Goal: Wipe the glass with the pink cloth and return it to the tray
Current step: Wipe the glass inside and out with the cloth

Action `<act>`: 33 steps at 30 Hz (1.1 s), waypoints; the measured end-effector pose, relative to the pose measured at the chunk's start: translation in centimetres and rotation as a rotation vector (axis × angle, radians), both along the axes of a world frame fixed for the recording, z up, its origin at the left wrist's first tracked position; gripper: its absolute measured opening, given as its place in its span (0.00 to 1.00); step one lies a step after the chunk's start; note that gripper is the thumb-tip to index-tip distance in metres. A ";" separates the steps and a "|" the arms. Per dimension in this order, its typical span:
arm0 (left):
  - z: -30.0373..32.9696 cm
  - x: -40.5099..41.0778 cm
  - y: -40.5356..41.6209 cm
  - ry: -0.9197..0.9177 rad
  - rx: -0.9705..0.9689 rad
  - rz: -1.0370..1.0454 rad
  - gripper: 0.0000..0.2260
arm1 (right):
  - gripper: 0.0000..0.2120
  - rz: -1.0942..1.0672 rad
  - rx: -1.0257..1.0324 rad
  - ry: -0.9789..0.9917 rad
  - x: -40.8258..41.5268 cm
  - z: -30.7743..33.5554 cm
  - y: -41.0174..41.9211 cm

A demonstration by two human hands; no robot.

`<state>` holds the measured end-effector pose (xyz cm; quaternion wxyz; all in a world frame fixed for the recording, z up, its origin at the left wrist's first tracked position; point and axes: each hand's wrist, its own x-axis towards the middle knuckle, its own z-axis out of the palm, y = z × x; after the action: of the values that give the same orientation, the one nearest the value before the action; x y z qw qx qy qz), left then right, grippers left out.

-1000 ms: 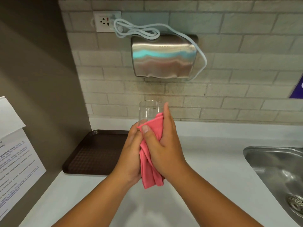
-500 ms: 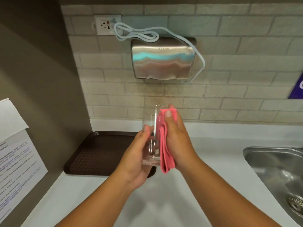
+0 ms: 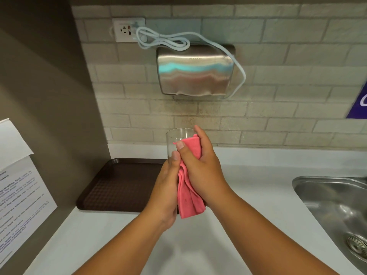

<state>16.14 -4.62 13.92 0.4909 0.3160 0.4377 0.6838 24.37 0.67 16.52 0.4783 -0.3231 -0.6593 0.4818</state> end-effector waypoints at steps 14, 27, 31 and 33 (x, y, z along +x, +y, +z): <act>0.4 -1.7 -0.3 0.033 -0.001 -0.012 0.34 | 0.23 0.102 -0.172 0.142 0.5 1.1 0.0; -0.8 -0.9 -0.8 0.261 0.079 0.059 0.27 | 0.28 -0.108 0.098 -0.020 0.6 2.6 0.8; -0.5 -0.4 -1.1 0.129 0.120 0.070 0.28 | 0.13 -0.093 -0.054 0.161 1.1 3.9 2.0; -0.1 -0.6 -0.9 0.111 0.123 0.095 0.27 | 0.20 -0.054 -0.040 0.142 1.1 3.1 1.1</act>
<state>15.57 -5.50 13.80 0.4125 0.3617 0.4358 0.7135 25.50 1.74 19.61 0.5301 -0.3155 -0.6050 0.5034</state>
